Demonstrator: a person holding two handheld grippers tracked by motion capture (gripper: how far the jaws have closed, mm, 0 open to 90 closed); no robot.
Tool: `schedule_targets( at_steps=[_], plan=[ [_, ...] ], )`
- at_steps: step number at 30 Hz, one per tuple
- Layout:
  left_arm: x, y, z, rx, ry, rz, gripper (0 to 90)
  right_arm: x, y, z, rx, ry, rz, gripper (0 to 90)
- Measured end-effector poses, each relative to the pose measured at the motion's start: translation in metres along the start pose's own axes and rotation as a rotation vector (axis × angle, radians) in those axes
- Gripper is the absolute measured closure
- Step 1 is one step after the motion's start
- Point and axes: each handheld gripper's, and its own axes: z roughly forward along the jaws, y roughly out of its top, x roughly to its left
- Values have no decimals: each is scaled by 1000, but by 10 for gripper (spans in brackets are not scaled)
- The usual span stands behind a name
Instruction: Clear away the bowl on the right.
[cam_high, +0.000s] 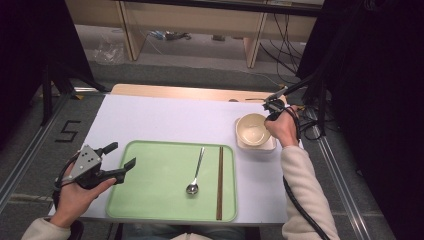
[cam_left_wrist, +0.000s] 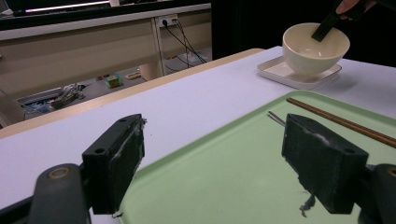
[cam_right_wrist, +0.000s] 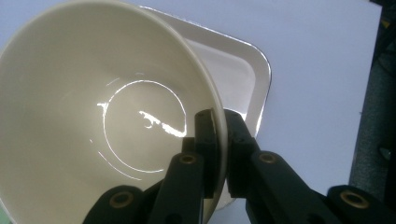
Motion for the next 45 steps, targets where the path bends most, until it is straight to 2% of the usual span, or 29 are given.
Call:
schedule_targets(
  at_steps=[1,2,3,7,9,11,12,13,14,16,17,18,20,21,24,27,33,34,35,37,40,45],
  plan=[
    [0,0,0,0,-1,-3,210,1,0,-3,-8,-19,-7,867],
    [-1,0,0,1,0,-4,211,5,1,-9,0,-14,3,867],
    [-1,0,1,-4,-3,-6,212,4,1,-10,-29,-18,-26,867],
    [-1,0,1,4,-2,-1,212,15,2,-22,-64,-2,-35,867],
    [-2,0,1,4,-5,-2,212,23,2,-27,-52,15,-11,867],
    [-3,1,2,2,-7,-10,213,29,3,-31,-64,33,-24,867],
    [-3,1,2,2,-8,-9,214,33,3,-33,-75,25,-43,867],
    [-3,1,2,2,-9,-9,215,34,3,-34,-79,43,-61,867],
    [-3,1,2,4,-10,-8,215,37,3,-34,-85,40,-72,867],
    [-4,1,3,2,-15,-7,217,44,3,-37,-82,47,-68,867],
    [-4,2,3,3,-17,-4,217,45,3,-37,-96,55,-102,867],
    [-4,2,3,2,-16,-5,218,50,3,-38,-87,49,-79,867],
    [-4,2,3,2,-16,-7,218,54,2,-39,-104,60,-108,867],
    [-3,2,3,1,-17,-8,218,57,2,-40,-103,47,-98,867],
    [-3,2,3,2,-14,-6,218,62,-1,-41,-117,75,-122,867],
    [-4,2,3,3,-14,-4,219,69,-4,-43,-131,75,-116,867],
    [-4,2,4,7,-16,-2,219,79,-8,-45,-151,99,-151,867],
    [-4,1,5,6,-17,-3,219,82,-9,-45,-148,100,-142,867],
    [-5,2,5,6,-20,-9,219,83,-9,-45,-146,103,-161,867],
    [-5,2,5,5,-21,-8,219,88,-9,-44,-140,109,-154,867],
    [-6,3,7,8,-22,-6,219,96,-11,-44,-128,119,-166,867],
    [-8,6,12,19,-31,-10,221,107,-12,-45,-135,133,-194,867]
  ],
)
